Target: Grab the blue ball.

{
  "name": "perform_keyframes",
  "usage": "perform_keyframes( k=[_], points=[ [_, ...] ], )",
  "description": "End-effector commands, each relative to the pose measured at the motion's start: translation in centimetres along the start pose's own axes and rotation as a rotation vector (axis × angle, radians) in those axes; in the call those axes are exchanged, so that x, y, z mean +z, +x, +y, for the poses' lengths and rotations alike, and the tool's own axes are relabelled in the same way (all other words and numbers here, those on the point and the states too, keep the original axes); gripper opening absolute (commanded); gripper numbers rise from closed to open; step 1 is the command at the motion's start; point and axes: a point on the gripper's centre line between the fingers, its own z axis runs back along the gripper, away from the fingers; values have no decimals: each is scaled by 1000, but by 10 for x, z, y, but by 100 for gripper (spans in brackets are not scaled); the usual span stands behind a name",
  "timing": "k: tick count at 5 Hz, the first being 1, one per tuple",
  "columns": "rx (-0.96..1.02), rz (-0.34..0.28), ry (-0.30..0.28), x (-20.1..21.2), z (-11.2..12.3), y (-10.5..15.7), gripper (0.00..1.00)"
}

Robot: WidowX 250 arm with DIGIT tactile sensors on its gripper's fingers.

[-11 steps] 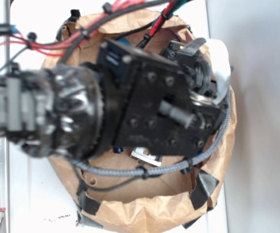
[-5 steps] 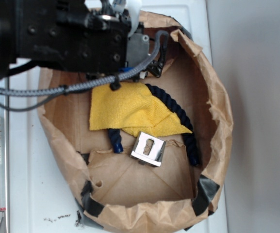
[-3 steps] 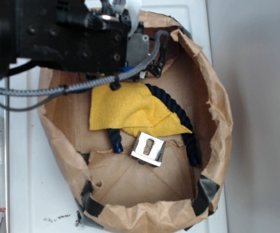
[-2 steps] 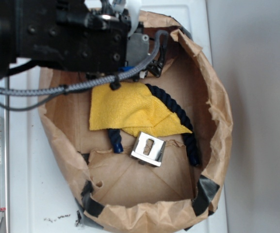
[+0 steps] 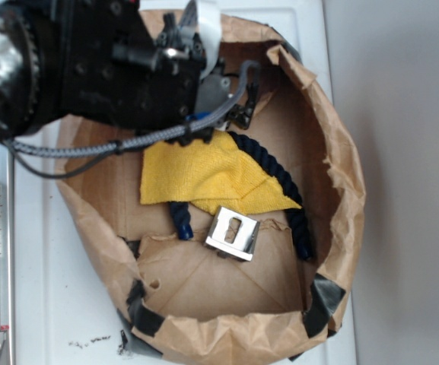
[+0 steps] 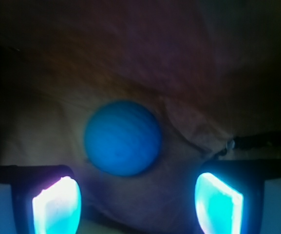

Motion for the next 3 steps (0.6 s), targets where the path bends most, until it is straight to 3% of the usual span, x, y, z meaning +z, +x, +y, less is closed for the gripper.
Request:
perform_keyframes(
  k=[1,2,3],
  points=[
    [35,-16,-42,0,12,9,100],
    [59,-25,-21,0,4,9,100],
    [140,-133,-3,1,3,-6,100]
  ],
)
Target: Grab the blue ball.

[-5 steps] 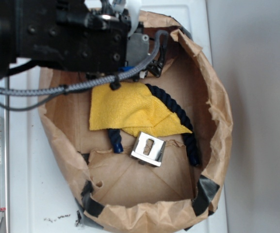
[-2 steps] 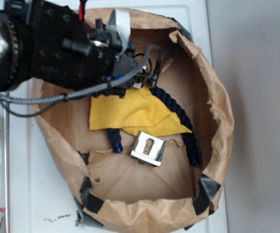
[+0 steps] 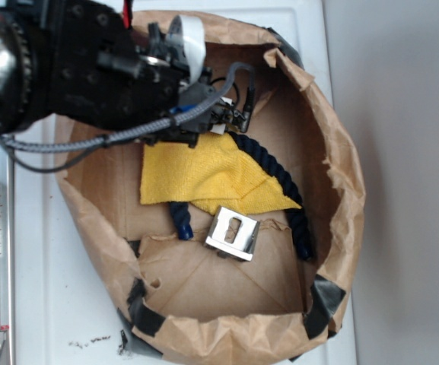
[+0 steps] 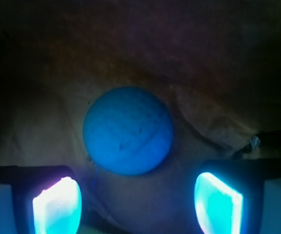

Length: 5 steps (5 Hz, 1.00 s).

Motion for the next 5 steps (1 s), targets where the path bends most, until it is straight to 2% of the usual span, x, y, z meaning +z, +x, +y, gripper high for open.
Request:
perform_keyframes(
  k=[1,2,3,4,5],
  points=[
    [157,-238,-33,18,7,-25,100],
    [174,-259,-54,21,12,-31,63],
    [156,-238,-53,20,11,-28,0],
    [142,-241,-40,19,8,-28,0],
    [140,-231,-15,20,3,-26,100]
  ],
)
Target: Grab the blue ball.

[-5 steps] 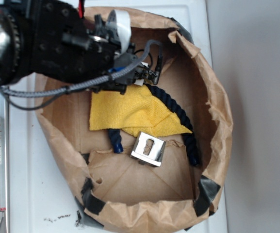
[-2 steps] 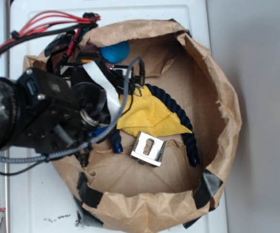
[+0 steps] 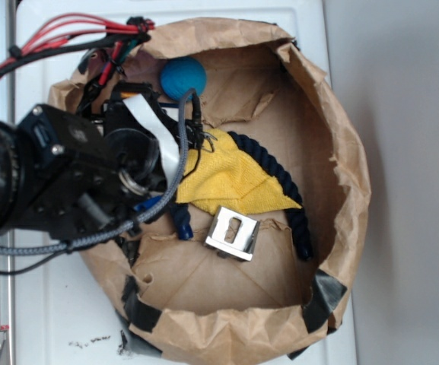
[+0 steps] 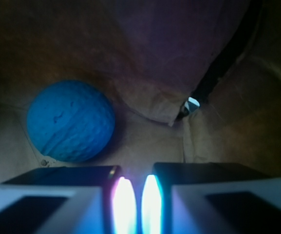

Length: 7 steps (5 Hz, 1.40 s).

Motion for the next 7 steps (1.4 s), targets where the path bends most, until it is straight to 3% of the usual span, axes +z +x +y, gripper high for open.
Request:
perform_keyframes(
  k=[1,3,4,5,6,7],
  points=[
    [32,13,-7,8,-8,8,100],
    [65,1,6,7,-7,6,100],
    [68,-28,11,-36,-51,24,100],
    [71,-73,-14,-46,-52,17,100],
    [71,-68,-3,-45,-54,18,100],
    [36,-22,-8,-47,-55,26,100]
  ],
)
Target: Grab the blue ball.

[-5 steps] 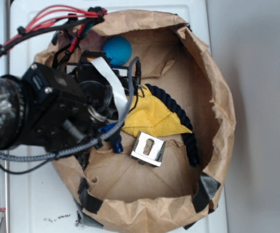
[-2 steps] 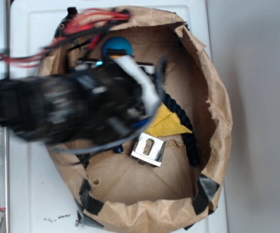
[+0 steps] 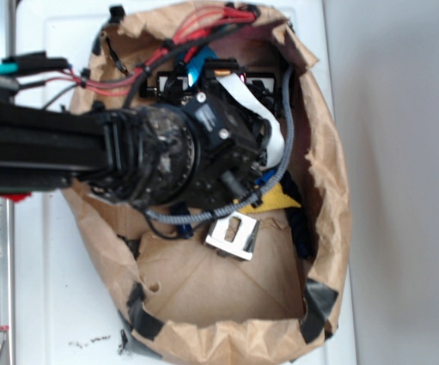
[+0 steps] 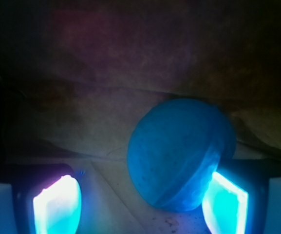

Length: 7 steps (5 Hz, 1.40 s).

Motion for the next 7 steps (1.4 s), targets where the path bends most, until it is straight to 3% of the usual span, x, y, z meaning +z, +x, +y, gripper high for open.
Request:
perform_keyframes(
  k=[1,7],
  points=[
    [-39,66,-17,-5,-1,17,0],
    [-66,75,-74,-5,9,18,0]
  ],
)
